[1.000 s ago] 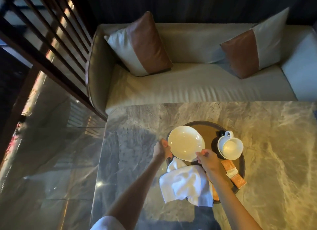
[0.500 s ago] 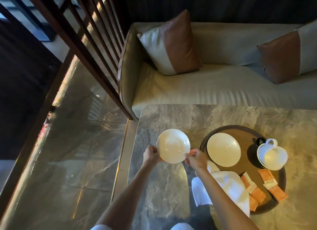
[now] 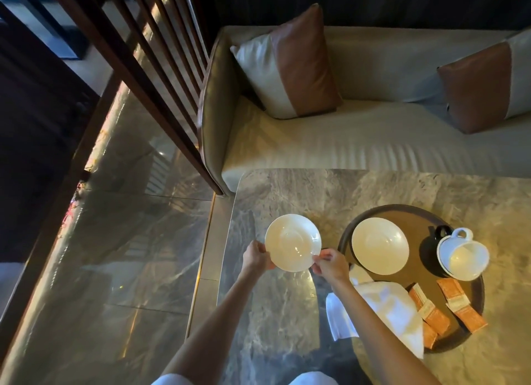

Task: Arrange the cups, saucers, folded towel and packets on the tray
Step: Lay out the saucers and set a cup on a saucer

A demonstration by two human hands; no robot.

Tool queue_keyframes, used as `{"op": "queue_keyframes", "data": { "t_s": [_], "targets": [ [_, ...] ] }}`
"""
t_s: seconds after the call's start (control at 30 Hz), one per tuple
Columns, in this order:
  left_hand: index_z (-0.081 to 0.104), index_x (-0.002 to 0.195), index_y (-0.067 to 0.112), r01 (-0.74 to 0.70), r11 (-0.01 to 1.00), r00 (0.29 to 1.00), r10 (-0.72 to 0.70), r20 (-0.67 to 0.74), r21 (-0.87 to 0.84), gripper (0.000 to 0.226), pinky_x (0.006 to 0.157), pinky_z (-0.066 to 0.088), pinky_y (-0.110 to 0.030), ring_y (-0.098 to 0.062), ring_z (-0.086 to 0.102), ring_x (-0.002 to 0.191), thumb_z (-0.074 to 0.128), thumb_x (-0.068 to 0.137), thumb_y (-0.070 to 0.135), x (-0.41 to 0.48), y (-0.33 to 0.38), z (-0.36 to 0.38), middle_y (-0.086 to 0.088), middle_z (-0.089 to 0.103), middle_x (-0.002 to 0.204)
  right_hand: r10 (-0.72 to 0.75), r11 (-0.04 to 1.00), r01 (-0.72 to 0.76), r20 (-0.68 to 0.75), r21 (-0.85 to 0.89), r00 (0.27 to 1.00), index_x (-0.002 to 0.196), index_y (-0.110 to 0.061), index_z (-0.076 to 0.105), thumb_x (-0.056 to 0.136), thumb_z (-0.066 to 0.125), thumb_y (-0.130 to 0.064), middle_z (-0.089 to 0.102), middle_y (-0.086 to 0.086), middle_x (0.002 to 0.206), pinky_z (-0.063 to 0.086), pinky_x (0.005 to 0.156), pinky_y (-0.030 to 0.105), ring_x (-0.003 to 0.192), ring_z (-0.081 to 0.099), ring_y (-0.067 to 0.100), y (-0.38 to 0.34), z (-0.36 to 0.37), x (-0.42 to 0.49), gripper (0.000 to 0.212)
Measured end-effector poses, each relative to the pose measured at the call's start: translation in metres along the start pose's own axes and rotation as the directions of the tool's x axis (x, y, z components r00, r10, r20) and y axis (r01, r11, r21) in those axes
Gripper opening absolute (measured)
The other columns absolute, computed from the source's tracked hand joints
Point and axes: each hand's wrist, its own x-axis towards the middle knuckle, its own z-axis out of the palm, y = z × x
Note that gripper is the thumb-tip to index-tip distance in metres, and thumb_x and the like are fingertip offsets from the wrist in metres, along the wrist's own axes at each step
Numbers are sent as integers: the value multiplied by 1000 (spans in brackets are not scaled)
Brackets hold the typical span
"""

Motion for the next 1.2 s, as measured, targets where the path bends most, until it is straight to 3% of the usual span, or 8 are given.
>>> {"op": "queue_keyframes", "data": {
  "t_s": [0.1, 0.23, 0.33, 0.43, 0.63, 0.8, 1.0, 1.2],
  "targets": [
    [48, 113, 6, 2, 975, 999, 7, -42, 224, 29, 84, 58, -45, -35, 69, 94, 46, 87, 17, -5, 4, 4, -16, 68, 105, -30, 999, 29, 31, 22, 999, 102, -4, 65, 90, 70, -19, 70, 9, 68, 57, 68, 32, 61, 65, 21, -2, -15, -4, 19],
    [41, 100, 15, -97, 883, 914, 261, -309, 459, 13, 73, 36, -39, -38, 64, 98, 38, 90, 23, -22, 24, 21, -14, 68, 109, -182, 978, 193, -132, 75, 974, 98, -8, 69, 94, 62, -13, 73, 11, 80, 54, 66, 26, 68, 68, 21, 1, -64, -11, 9],
    [56, 113, 14, -215, 831, 915, 355, -190, 513, 27, 76, 43, -40, -37, 64, 103, 39, 93, 21, -40, 51, 65, -13, 69, 111, -287, 958, 271, -322, -96, 902, 97, -11, 71, 94, 63, -15, 74, 8, 96, 48, 73, 30, 87, 68, 25, 11, -116, -6, 9],
    [65, 100, 13, -330, 808, 930, 366, 23, 489, 26, 78, 48, -38, -37, 65, 101, 41, 91, 16, -56, 72, 122, -14, 71, 105, -223, 971, 162, -422, -176, 879, 113, -2, 65, 96, 60, -12, 70, 19, 110, 45, 81, 35, 103, 65, 37, 21, -154, 7, 21],
    [63, 116, 9, -258, 767, 962, 260, 84, 587, 36, 90, 51, -44, -36, 64, 108, 41, 97, 31, -62, 76, 197, -14, 69, 115, -185, 973, 132, -302, -190, 935, 131, 0, 55, 97, 58, -15, 70, 19, 110, 47, 84, 40, 105, 64, 35, 39, -181, 21, 37],
    [56, 114, 6, -223, 823, 969, 244, 29, 523, 29, 90, 51, -45, -39, 63, 108, 39, 97, 22, -60, 69, 211, -17, 67, 116, -101, 992, 82, -205, -98, 974, 123, -2, 58, 94, 63, -12, 71, 19, 103, 52, 87, 45, 98, 66, 35, 44, -189, 30, 32],
    [55, 108, 0, -286, 843, 947, 321, 0, 456, 23, 82, 49, -45, -40, 62, 103, 42, 94, 12, -67, 75, 204, -19, 67, 111, -121, 973, 92, -127, -211, 984, 106, -3, 59, 90, 63, -4, 71, 17, 97, 50, 79, 38, 94, 66, 32, 38, -200, 33, 17],
    [56, 94, 5, -358, 915, 924, 376, -72, 185, 9, 73, 53, -45, -33, 62, 83, 54, 91, 13, -89, 69, 158, -12, 66, 87, -178, 978, 165, -103, -129, 979, 96, -10, 55, 87, 64, -11, 69, 17, 90, 51, 75, 42, 84, 67, 33, 19, -182, 1, 13]
  ]
}}
